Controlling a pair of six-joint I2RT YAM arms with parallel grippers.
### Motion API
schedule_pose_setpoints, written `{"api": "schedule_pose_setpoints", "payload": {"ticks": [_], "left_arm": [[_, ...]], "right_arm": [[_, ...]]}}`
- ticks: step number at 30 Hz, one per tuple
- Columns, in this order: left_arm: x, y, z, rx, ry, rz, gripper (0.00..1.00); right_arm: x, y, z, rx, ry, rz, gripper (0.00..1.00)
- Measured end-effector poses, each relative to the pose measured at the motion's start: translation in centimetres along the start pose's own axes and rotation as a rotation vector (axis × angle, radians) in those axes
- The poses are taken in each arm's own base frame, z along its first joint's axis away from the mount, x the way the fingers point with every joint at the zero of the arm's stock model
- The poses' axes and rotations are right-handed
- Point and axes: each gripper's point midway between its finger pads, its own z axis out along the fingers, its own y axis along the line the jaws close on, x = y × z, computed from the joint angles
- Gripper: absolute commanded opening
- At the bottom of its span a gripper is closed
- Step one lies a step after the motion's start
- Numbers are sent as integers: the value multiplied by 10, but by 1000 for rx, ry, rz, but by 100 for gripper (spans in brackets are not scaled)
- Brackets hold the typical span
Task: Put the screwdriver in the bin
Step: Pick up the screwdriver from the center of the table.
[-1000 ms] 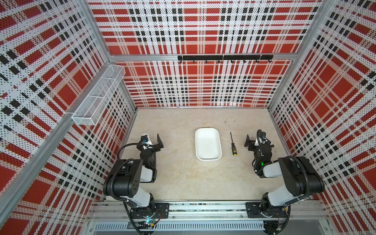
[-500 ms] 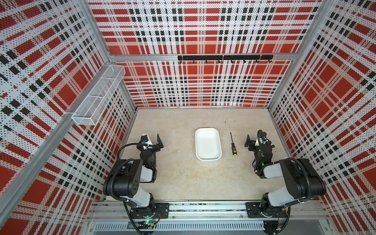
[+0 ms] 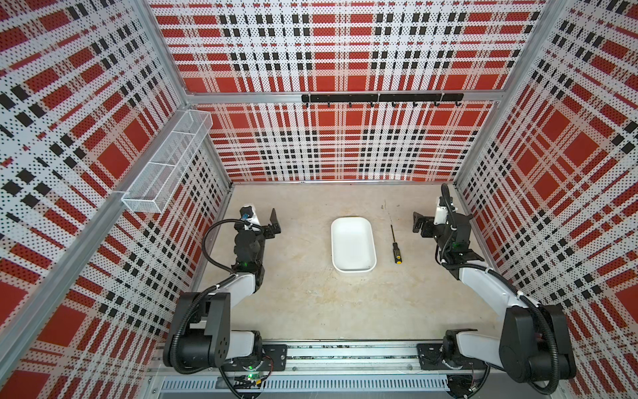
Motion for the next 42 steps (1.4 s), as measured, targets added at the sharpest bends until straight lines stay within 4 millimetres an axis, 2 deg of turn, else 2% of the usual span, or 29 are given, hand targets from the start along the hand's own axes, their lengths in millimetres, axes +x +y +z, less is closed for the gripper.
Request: {"api": "schedule_pose_setpoints", "payload": {"ticks": [4, 7, 12, 15, 22, 26, 32, 42], "left_arm": [[12, -25, 7, 134, 108, -90, 98], [29, -49, 6, 246, 204, -155, 98], [67, -93, -11, 410, 382, -232, 98], [85, -109, -20, 465, 467, -250, 98], [110, -123, -20, 508, 628, -260, 98], [117, -129, -23, 535, 681, -265, 98], [125, -142, -27, 575, 749, -274, 98], [132, -151, -33, 602, 805, -279, 98]], "right_arm": [[35, 11, 7, -67, 184, 56, 96], [61, 16, 7, -88, 296, 92, 96], [92, 27, 7, -113, 437, 112, 95], [107, 37, 9, -128, 501, 106, 94], [137, 58, 18, -145, 624, 84, 86], [148, 55, 20, -121, 671, 92, 81], [157, 53, 20, -101, 713, 91, 67], [171, 53, 24, -83, 772, 82, 58]]}}
